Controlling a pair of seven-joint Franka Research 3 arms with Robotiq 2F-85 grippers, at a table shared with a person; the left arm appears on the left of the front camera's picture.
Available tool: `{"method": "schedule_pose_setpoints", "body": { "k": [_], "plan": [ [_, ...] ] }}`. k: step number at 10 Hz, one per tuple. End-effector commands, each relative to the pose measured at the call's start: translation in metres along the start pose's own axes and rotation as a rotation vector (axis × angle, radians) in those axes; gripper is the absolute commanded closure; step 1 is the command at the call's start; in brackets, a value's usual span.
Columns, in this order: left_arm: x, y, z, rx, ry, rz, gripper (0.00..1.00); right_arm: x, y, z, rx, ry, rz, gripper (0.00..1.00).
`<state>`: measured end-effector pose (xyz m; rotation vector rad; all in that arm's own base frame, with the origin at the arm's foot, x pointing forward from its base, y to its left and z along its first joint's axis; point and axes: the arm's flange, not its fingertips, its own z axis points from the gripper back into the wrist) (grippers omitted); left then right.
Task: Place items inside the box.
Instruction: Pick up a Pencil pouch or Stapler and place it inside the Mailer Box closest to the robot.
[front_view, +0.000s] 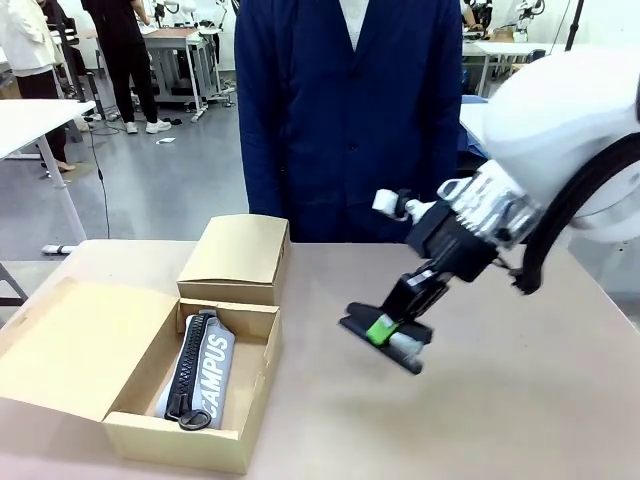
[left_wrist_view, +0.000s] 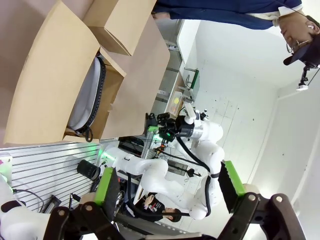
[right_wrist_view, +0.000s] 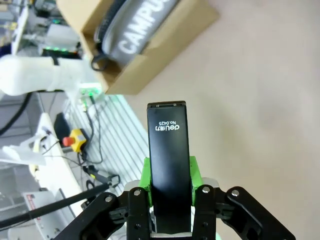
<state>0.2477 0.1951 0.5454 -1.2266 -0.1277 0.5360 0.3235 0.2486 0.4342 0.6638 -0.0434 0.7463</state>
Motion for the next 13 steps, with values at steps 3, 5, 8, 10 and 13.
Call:
{"method": "schedule_pose_setpoints", "body": {
  "k": [3, 5, 8, 10, 13],
  "plan": [
    [-0.003, 0.001, 0.002, 0.005, 0.009, -0.011, 0.00, 0.000, 0.000, 0.000, 0.000, 0.000, 0.000, 0.68],
    [-0.003, 0.001, 0.002, 0.005, 0.009, -0.011, 0.00, 0.000, 0.020, -0.021, 0.006, 0.046, 0.037, 0.68],
    [-0.003, 0.001, 0.002, 0.005, 0.009, -0.011, 0.00, 0.038, 0.069, -0.060, -0.128, -0.077, -0.211, 0.68],
    [-0.003, 0.001, 0.002, 0.005, 0.009, -0.011, 0.00, 0.053, 0.122, -0.089, -0.191, -0.097, -0.326, 0.68],
    [-0.003, 0.001, 0.002, 0.005, 0.009, -0.011, 0.00, 0.058, 0.152, -0.110, -0.254, -0.082, -0.472, 0.68]
  ]
}}
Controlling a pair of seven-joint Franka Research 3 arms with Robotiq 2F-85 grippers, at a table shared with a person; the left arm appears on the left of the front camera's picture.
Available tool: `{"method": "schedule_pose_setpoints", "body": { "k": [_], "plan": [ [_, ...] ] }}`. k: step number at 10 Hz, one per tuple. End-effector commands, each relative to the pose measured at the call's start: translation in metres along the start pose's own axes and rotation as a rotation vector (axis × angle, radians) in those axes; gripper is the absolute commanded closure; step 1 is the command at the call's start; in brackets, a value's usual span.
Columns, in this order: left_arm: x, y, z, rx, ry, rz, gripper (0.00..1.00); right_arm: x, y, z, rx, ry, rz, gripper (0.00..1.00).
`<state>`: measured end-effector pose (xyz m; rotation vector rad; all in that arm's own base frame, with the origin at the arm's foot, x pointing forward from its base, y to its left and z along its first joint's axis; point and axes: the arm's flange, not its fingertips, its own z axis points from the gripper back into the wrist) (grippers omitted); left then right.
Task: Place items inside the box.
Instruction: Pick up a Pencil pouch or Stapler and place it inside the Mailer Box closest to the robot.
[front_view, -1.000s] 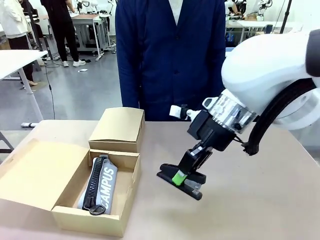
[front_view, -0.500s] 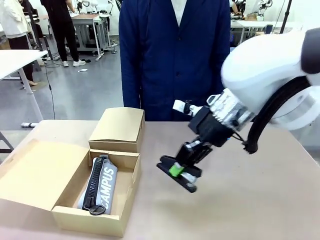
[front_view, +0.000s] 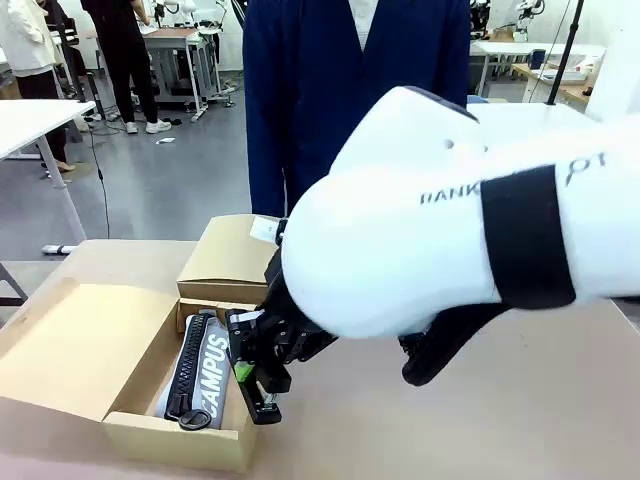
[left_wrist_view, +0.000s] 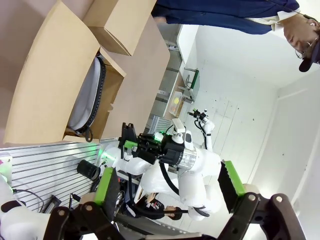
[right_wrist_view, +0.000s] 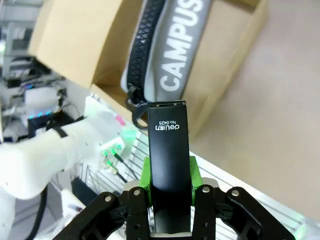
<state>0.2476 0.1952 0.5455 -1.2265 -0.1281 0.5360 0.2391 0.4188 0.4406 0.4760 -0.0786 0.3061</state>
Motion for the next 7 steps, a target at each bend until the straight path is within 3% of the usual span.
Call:
{"method": "schedule_pose_setpoints", "body": {
  "k": [1, 3, 7],
  "plan": [
    [-0.003, 0.001, 0.002, 0.005, 0.009, -0.011, 0.00, 0.010, 0.019, -0.011, -0.072, 0.018, -0.088, 0.68],
    [-0.003, 0.001, 0.002, 0.005, 0.009, -0.011, 0.00, 0.011, 0.035, -0.021, -0.104, -0.012, -0.117, 0.68],
    [-0.003, 0.001, 0.002, 0.005, 0.009, -0.011, 0.00, 0.053, 0.031, -0.045, -0.120, -0.082, -0.138, 0.68]
  ]
}}
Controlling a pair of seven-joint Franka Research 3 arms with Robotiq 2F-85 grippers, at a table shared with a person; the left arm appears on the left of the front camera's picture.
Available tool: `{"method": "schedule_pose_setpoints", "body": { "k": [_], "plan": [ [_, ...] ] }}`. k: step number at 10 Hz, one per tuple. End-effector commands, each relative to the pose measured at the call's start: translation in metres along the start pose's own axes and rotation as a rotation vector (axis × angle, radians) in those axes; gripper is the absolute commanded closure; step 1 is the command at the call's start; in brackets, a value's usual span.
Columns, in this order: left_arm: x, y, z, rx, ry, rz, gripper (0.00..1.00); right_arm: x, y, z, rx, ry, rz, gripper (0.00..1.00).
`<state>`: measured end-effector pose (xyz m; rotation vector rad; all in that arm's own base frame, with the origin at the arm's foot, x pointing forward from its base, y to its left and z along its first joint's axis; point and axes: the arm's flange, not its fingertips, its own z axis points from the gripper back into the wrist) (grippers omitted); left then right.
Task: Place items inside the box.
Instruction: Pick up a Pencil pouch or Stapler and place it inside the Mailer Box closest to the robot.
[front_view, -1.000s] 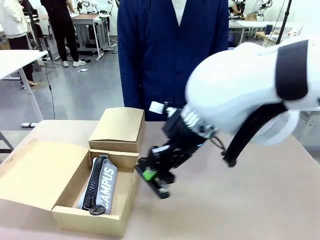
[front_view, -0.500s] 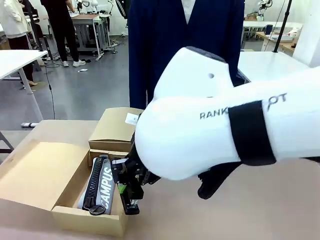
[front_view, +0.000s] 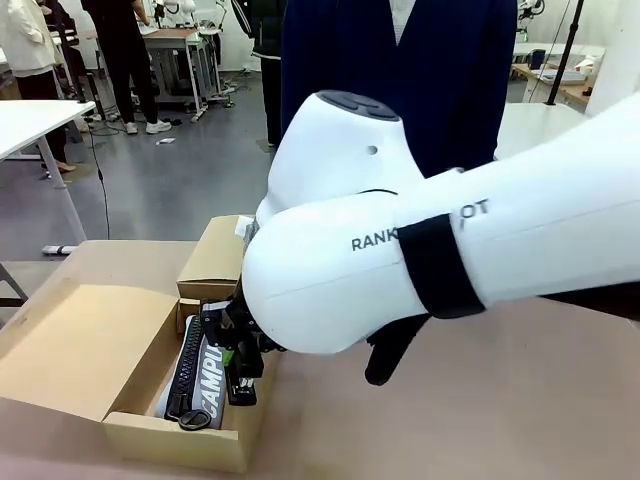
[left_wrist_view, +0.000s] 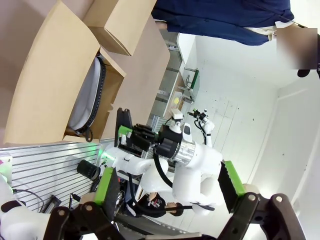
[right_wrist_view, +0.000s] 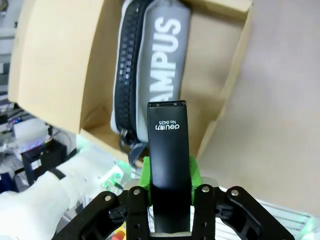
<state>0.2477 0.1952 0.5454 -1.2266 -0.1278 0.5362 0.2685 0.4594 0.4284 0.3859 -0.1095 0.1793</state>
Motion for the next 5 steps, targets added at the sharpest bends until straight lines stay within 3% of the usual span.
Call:
{"method": "schedule_pose_setpoints", "body": {
  "k": [1, 5],
  "plan": [
    [-0.003, 0.001, 0.002, 0.005, 0.009, -0.011, 0.00, 0.020, 0.013, -0.023, -0.027, -0.038, -0.027, 0.68],
    [-0.003, 0.001, 0.002, 0.005, 0.009, -0.011, 0.00, 0.031, 0.012, -0.041, -0.044, -0.021, -0.039, 0.68]
  ]
}}
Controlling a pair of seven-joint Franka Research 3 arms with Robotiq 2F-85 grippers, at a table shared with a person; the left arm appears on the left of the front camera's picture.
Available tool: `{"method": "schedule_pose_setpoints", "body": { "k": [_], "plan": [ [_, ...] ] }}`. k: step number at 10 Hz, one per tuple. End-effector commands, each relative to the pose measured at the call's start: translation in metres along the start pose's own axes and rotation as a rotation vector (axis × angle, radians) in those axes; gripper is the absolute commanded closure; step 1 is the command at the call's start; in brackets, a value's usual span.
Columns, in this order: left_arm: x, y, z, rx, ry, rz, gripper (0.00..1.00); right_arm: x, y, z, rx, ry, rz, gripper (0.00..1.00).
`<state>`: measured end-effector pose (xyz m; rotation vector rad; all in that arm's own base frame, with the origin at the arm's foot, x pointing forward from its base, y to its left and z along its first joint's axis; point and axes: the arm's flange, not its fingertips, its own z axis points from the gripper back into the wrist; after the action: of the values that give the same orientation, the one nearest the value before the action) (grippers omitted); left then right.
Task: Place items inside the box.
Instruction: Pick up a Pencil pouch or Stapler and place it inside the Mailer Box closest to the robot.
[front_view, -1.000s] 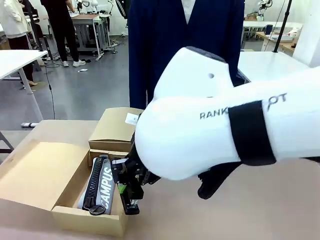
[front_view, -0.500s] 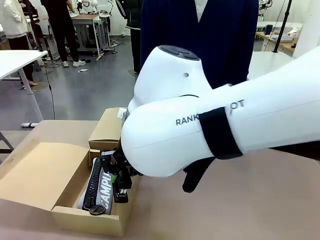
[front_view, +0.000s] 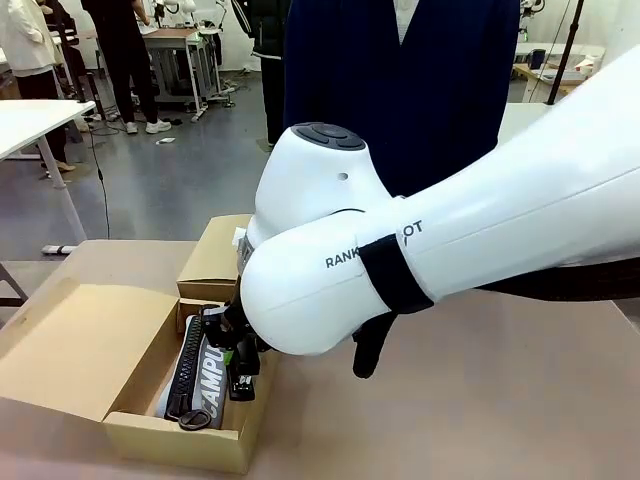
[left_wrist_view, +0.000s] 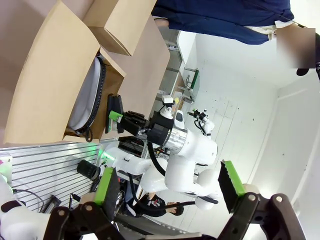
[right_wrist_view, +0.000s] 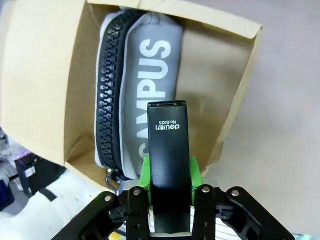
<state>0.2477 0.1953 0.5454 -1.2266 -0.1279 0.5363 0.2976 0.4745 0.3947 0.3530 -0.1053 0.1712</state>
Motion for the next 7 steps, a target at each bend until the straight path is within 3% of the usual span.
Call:
{"method": "schedule_pose_setpoints", "body": {
  "k": [1, 2, 3, 4, 5, 7],
  "plan": [
    [-0.0031, 0.0012, 0.0023, 0.005, 0.009, -0.011, 0.00, 0.0067, 0.0161, -0.0041, -0.010, -0.021, -0.036, 0.68],
    [-0.0031, 0.0012, 0.0023, 0.005, 0.009, -0.011, 0.00, 0.0072, 0.0154, -0.0052, -0.006, -0.016, -0.035, 0.68],
    [-0.0031, 0.0012, 0.0023, 0.005, 0.009, -0.011, 0.00, 0.0069, 0.0162, -0.0052, 0.002, -0.021, -0.033, 0.48],
    [-0.0031, 0.0012, 0.0023, 0.005, 0.009, -0.011, 0.00, 0.0067, 0.0162, -0.0047, 0.010, -0.024, -0.035, 0.17],
    [-0.0031, 0.0012, 0.0023, 0.005, 0.009, -0.011, 0.00, 0.0062, 0.0160, -0.0036, 0.015, -0.025, -0.037, 0.00],
    [-0.0031, 0.0012, 0.0023, 0.005, 0.009, -0.011, 0.00, 0.0052, 0.0108, 0.0012, 0.039, -0.034, -0.041, 0.00]
  ]
}}
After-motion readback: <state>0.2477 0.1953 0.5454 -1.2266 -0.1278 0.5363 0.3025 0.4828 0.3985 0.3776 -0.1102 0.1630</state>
